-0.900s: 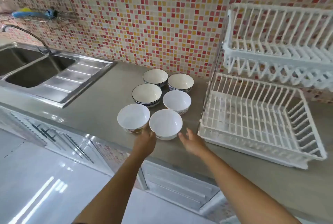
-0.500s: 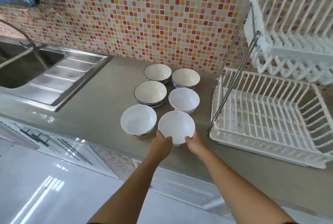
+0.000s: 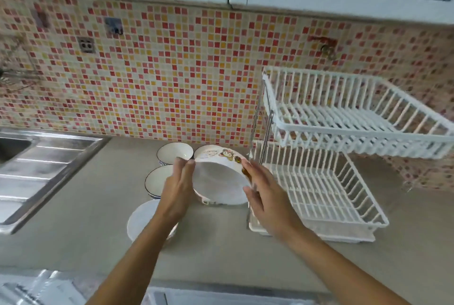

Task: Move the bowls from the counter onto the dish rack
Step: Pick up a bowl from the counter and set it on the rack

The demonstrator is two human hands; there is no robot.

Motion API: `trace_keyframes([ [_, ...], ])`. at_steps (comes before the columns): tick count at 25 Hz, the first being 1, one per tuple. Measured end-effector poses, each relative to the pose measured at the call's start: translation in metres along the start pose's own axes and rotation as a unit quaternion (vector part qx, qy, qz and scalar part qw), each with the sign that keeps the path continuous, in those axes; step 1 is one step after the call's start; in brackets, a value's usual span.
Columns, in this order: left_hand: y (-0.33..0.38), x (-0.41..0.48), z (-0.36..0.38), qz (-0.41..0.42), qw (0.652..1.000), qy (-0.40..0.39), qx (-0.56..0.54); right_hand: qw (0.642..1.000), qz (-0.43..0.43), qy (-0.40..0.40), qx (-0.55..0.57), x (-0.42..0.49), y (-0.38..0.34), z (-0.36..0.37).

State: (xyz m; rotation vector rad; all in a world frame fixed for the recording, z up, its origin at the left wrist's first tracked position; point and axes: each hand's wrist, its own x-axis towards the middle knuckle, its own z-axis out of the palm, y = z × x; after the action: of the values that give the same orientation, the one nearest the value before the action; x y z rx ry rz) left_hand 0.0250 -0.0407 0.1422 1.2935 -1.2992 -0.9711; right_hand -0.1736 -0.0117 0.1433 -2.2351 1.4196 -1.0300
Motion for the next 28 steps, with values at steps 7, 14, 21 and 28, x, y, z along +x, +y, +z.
trace_keyframes([
  [7, 0.13, 0.021, 0.027, 0.23, 0.97, 0.01, -0.071, 0.977, -0.1, 0.134, 0.131, 0.04, -0.044, -0.105],
  [14, 0.198, 0.081, 0.11, 0.315, 0.939, -0.13, 0.038, 0.983, -0.051, 0.082, 0.153, 0.09, 0.014, -0.227],
  [21, 0.193, 0.154, 0.182, 0.228, 0.894, -0.174, 0.343, 0.997, 0.058, -0.03, 0.049, 0.136, 0.12, -0.252],
  [28, 0.176, 0.191, 0.213, 0.123, 0.835, -0.237, 0.481, 0.967, 0.054, -0.173, -0.179, 0.175, 0.165, -0.232],
])
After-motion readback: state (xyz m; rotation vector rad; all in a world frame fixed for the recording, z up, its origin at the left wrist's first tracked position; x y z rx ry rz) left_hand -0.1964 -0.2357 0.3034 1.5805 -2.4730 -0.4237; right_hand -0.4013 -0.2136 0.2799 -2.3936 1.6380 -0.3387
